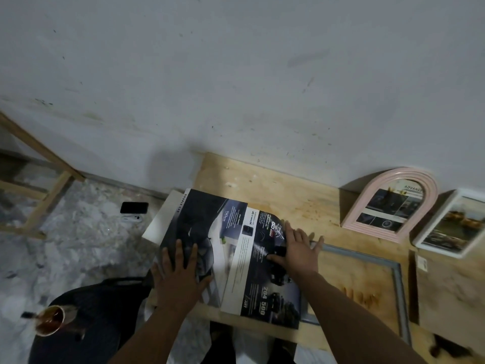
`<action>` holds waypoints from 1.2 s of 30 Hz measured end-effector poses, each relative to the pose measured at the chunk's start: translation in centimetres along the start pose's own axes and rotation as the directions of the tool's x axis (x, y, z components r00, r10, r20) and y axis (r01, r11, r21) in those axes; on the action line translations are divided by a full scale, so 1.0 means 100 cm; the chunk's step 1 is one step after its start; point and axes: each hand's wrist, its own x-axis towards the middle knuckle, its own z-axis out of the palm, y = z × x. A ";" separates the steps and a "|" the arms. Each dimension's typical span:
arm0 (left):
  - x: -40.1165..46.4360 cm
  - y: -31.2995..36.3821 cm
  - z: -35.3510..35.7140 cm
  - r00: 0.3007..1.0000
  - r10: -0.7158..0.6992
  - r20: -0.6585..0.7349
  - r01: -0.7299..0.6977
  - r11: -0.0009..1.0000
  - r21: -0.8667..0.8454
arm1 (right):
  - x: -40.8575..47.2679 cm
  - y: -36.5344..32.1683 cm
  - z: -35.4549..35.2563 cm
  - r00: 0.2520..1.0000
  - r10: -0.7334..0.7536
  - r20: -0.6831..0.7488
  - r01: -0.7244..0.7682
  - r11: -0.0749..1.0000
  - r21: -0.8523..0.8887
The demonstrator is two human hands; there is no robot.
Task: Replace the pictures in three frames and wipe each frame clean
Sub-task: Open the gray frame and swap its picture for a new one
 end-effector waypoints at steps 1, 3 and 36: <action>0.001 0.000 0.001 1.000 -0.001 -0.001 0.001 1.000 0.010 | -0.004 -0.002 -0.003 0.999 -0.018 -0.027 0.018 1.000 0.005; 0.001 0.002 0.000 1.000 -0.006 0.000 0.006 1.000 0.011 | -0.011 -0.006 -0.012 0.998 -0.033 -0.056 0.035 0.998 0.047; -0.042 0.288 -0.034 0.964 0.064 0.256 0.194 0.489 -0.850 | -0.142 0.264 -0.008 0.864 0.474 0.168 -0.161 -0.055 0.985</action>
